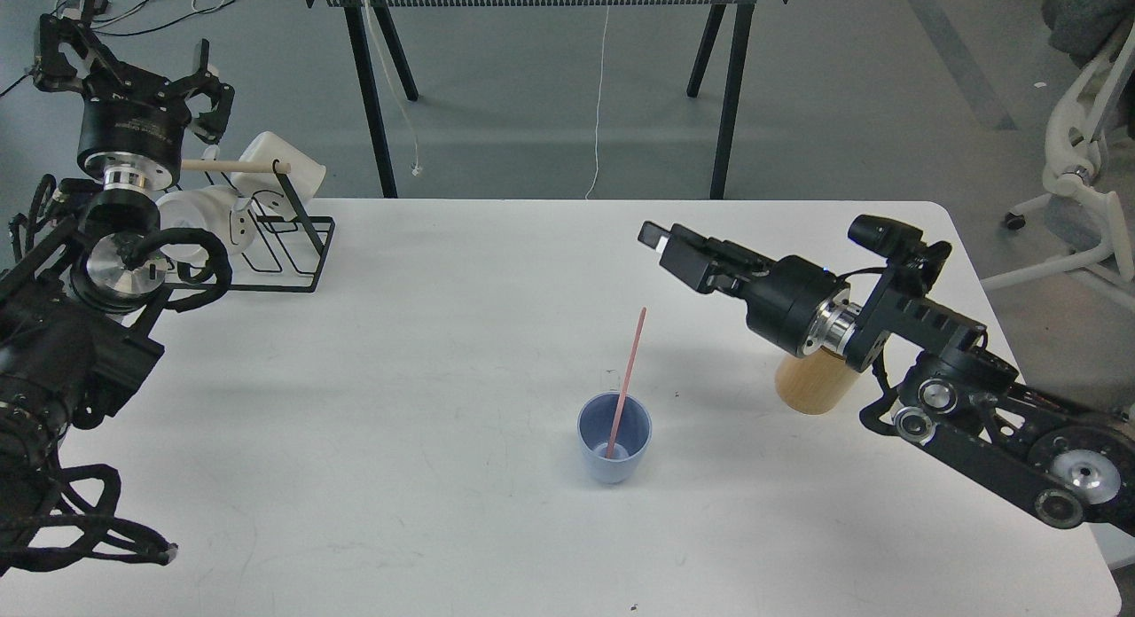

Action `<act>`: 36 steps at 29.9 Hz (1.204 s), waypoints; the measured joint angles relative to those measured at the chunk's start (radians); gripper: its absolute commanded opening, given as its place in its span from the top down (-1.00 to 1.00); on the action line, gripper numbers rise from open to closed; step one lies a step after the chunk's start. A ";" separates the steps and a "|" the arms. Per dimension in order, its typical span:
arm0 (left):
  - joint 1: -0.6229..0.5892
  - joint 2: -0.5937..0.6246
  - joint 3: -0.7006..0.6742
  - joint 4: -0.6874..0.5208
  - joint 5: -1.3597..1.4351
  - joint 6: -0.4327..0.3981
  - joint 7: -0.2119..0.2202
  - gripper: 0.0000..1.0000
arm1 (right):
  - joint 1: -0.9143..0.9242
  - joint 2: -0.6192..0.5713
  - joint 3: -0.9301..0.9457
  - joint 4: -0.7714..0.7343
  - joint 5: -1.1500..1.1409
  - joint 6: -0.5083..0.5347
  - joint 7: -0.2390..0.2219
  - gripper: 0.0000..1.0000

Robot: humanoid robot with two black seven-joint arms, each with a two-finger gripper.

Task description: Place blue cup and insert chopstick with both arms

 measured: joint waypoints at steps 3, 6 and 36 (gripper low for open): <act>-0.002 0.000 0.000 0.000 0.000 0.000 0.004 -0.99 | 0.042 -0.002 0.097 -0.026 0.185 0.003 0.004 -0.97; -0.003 0.000 0.001 0.000 0.000 0.000 0.005 -0.99 | 0.069 -0.005 0.160 -0.064 0.367 0.003 0.005 -0.99; 0.018 0.014 -0.008 -0.141 0.000 0.000 0.020 -0.99 | 0.128 0.036 0.338 -0.817 1.493 0.538 -0.029 -0.99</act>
